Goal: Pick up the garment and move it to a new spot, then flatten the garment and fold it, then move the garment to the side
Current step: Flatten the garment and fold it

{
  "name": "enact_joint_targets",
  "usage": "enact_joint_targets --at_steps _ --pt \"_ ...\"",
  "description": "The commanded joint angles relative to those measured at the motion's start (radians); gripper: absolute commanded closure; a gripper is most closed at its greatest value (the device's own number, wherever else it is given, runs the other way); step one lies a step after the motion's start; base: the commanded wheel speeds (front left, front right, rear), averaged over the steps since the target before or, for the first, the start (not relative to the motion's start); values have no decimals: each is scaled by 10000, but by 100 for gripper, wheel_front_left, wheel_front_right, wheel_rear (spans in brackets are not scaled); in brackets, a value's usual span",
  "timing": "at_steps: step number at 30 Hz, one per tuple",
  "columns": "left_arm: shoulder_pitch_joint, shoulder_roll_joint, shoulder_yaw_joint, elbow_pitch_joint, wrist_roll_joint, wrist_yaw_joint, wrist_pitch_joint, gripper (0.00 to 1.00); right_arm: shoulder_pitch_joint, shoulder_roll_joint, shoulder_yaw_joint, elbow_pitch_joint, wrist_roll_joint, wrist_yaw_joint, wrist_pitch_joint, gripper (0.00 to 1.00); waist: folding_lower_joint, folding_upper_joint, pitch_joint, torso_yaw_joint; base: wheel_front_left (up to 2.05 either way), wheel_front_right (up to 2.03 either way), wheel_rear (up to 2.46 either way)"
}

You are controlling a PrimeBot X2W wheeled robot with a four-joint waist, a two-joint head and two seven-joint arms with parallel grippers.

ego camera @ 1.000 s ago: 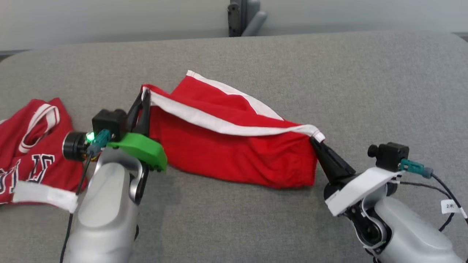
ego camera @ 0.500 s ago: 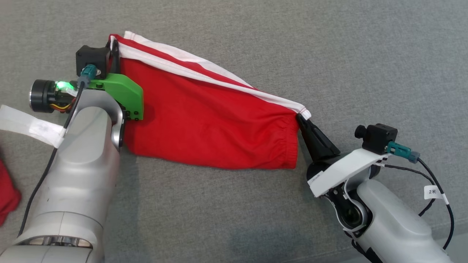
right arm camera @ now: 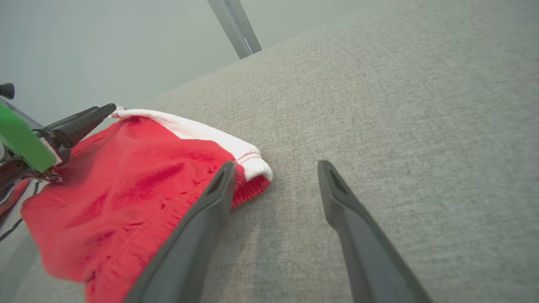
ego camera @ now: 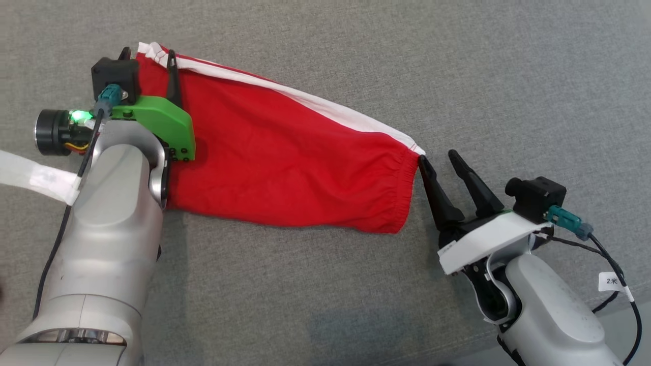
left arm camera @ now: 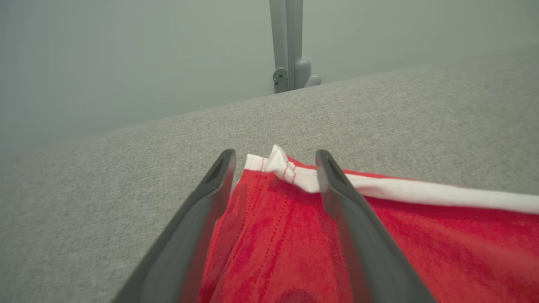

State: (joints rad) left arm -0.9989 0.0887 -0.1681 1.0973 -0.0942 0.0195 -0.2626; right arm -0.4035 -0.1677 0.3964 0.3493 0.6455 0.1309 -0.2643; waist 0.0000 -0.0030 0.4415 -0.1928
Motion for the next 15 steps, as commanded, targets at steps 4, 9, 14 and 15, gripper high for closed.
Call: enact_joint_targets --at_steps 4,9,14,15 --pt "569 135 285 -198 -356 -76 -30 0 571 163 -778 -158 -895 -3 1 0 0 30 -469 342 0 0 0" --pt "1144 116 567 571 -806 -429 -19 0 1229 427 -1470 -171 -1397 -3 1 0 0 30 -914 492 0 0 0" --pt "1504 117 745 1328 -1202 -570 44 0 1355 469 -1575 -136 -1519 -3 1 0 0 30 -1066 420 0 0 0" --pt "1603 93 761 1417 -1237 -589 78 0 1373 493 -1580 -131 -1547 -3 1 0 0 30 -1088 404 0 0 0"
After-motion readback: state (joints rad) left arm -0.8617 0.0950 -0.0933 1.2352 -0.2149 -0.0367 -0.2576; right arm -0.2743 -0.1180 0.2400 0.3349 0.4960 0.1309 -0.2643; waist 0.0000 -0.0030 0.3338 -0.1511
